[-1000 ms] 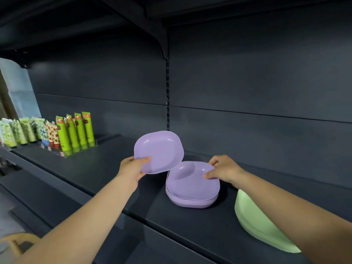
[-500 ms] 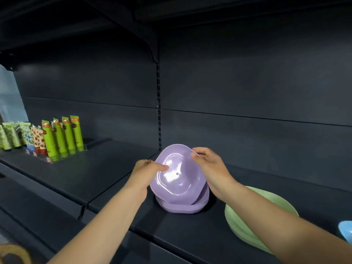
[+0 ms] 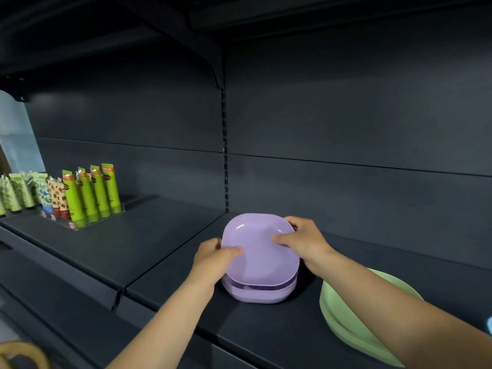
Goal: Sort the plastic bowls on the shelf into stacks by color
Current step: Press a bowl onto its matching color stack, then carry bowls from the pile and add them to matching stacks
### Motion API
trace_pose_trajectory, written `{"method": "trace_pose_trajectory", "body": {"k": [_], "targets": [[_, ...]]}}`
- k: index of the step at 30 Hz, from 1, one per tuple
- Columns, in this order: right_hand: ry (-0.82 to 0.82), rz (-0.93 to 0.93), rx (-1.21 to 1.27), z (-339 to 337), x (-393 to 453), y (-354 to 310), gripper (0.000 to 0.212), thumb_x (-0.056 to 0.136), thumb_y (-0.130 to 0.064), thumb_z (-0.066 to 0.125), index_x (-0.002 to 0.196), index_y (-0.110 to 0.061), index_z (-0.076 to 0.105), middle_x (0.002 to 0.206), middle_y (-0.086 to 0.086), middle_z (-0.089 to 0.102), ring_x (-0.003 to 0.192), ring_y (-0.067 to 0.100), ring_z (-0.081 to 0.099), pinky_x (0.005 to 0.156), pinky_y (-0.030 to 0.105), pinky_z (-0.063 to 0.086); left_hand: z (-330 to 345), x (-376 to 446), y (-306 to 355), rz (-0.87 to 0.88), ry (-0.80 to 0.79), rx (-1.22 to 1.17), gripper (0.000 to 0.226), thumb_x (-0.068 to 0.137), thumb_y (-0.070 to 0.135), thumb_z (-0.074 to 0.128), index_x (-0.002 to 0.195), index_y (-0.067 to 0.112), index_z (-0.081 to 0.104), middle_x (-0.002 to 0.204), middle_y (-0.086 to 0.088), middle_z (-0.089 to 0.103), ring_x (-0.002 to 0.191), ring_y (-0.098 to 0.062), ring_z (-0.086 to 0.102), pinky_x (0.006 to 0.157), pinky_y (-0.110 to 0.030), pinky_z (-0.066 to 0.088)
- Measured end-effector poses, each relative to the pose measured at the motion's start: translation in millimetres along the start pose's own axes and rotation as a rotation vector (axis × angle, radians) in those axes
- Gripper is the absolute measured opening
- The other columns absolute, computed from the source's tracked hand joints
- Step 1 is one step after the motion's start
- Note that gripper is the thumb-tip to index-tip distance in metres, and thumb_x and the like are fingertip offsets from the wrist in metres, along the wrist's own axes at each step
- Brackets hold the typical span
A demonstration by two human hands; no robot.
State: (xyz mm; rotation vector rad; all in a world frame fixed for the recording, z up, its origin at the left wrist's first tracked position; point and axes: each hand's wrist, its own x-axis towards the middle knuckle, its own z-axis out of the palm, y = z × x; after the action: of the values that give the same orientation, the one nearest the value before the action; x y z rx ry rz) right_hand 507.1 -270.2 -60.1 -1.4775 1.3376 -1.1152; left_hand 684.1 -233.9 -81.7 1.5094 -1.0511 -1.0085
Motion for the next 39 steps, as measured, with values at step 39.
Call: {"method": "trace_pose_trajectory", "body": {"k": [39], "targets": [[0.326,-0.040,-1.307,-356,-337,-4,0.059,0.086,-0.050,0.058,0.137,-0.024,0.043,0.139,0.002,0.039,0.130,0.026,0.031,0.105,0.041,0.028,230,-270,102,0.823,-0.287,1.130,0.061,0.093,0.052,0.042,0.145,0.023,0.028,0.152,-0.001,0.029,0.139,-0.025,0.026,0.109,-0.041,0.025]]}}
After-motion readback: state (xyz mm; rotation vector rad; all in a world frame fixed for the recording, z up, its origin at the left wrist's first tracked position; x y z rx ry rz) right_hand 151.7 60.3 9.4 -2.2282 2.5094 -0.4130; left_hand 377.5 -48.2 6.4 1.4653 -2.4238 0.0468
